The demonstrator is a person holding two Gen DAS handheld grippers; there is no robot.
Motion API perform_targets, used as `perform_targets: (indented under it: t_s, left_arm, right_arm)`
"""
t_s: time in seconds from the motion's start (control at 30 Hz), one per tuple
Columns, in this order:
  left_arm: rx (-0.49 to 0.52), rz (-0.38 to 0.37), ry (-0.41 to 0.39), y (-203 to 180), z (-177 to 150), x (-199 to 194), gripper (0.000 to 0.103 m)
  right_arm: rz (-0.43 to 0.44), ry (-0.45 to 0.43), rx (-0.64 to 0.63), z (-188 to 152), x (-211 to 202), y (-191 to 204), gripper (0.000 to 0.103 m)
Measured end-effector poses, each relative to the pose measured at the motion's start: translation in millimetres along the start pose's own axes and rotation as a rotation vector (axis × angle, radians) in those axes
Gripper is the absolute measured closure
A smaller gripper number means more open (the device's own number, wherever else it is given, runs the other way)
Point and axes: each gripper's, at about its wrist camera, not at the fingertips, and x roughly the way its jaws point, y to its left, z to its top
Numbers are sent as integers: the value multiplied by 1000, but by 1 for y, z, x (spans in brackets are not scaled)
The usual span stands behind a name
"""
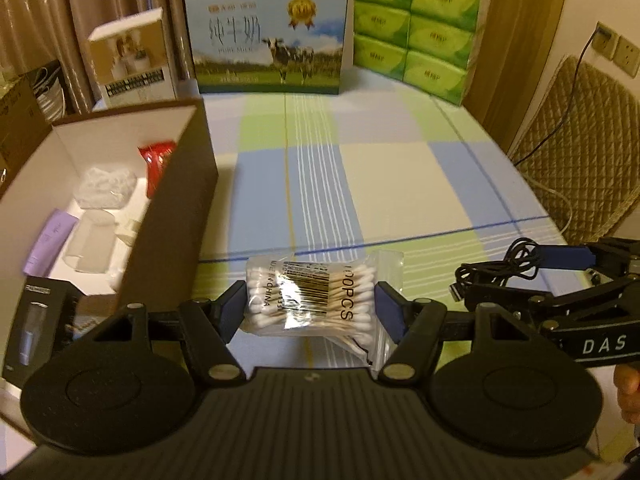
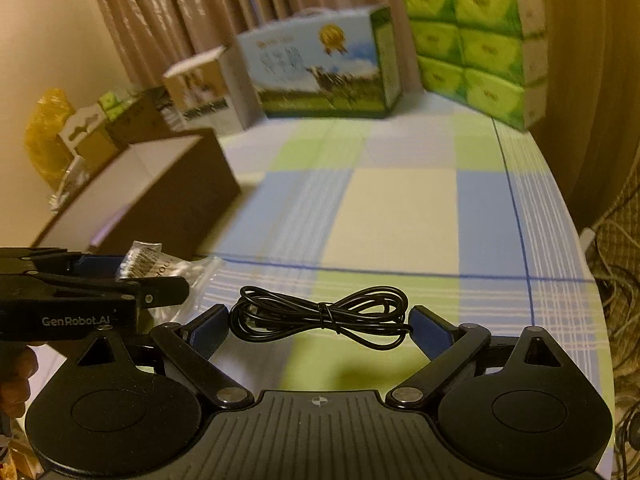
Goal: Organize objects
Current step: 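Carry the swab bag with the left gripper while the right carries the cable to the box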
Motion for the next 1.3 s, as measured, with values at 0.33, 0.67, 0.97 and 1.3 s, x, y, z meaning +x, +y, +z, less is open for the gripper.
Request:
perform_targets:
  t_s: [0.33, 0.67, 0.97, 1.3]
  left_arm:
    - [-40, 43, -76, 55, -3, -63, 38]
    - [-95, 149, -108, 144, -9, -99, 38]
    - [-115, 194, -88, 212, -3, -90, 38]
    - [-72, 167, -50, 250, 16, -51, 38]
  right_arm:
    - [95, -58, -77, 12, -7, 78, 10]
    - [186, -83, -167, 29, 24, 168, 10]
    - [188, -71, -226, 46, 72, 220, 10]
    - [109, -33, -246, 65, 123, 232, 10]
